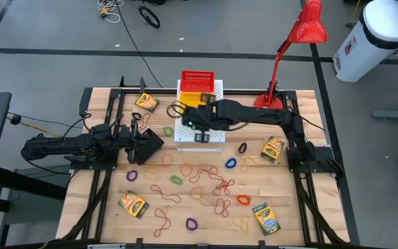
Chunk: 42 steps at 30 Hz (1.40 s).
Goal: Pick & Place Office Desk Supplies
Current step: Put the black bin on the shelf
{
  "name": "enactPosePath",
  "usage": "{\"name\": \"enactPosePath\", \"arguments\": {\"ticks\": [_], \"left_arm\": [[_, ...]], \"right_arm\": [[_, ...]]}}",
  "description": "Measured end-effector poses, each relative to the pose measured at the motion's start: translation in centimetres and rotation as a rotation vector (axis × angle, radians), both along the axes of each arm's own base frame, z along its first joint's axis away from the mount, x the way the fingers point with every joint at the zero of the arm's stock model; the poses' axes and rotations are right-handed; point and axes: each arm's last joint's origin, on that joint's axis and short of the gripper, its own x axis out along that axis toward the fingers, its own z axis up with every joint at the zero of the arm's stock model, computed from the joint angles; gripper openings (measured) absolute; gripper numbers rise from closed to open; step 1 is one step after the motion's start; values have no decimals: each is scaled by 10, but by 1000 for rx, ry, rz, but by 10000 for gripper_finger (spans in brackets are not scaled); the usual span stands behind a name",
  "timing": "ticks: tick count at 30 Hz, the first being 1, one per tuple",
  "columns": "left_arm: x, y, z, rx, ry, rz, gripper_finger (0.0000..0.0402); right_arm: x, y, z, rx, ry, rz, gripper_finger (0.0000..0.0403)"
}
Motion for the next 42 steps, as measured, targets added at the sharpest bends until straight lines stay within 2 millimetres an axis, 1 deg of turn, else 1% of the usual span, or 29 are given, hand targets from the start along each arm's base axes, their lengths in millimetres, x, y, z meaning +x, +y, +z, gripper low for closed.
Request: {"name": "enactPosePath", "arguments": {"ticks": [3,7,9,11,14,17,19,23,27,31,35,40,42], "left_arm": [[0,-1,-1,-13,9,-40,26],[2,-4,-2,-13,28,-40,10],[3,-7,-1,-1,47,-34,7],[4,-9,6,14,42,-25,6],[6,-13,15,44,48,-15,6],[10,-16,21,79,75,-9,7],[13,-18,26,93,87,-13,8],[20,-24,36,74,139,-31,8],[29,-29,46,64,242,-3,9],[39,-35,56,33,357,56,15],[50,-42,68,-47,467,76,36],[60,-49,77,-117,637,138,70],[64,-51,79,-131,701,183,82]], "right_arm": [[-17,16,13,-15,17,-33,95],[-37,36,24,-28,-47,-23,20],[-49,45,24,-21,-90,-9,9],[-62,52,20,-9,-155,8,15],[-85,59,7,8,-245,33,13],[-109,62,-12,23,-342,52,5],[-124,63,-25,39,-422,64,7],[-153,62,-53,88,-568,105,9],[-178,58,-77,147,-731,133,4],[-197,52,-98,192,-877,145,7],[-211,43,-115,211,-1001,108,10],[-223,31,-135,314,-1060,193,3],[-226,27,-141,331,-1086,181,3]]}}
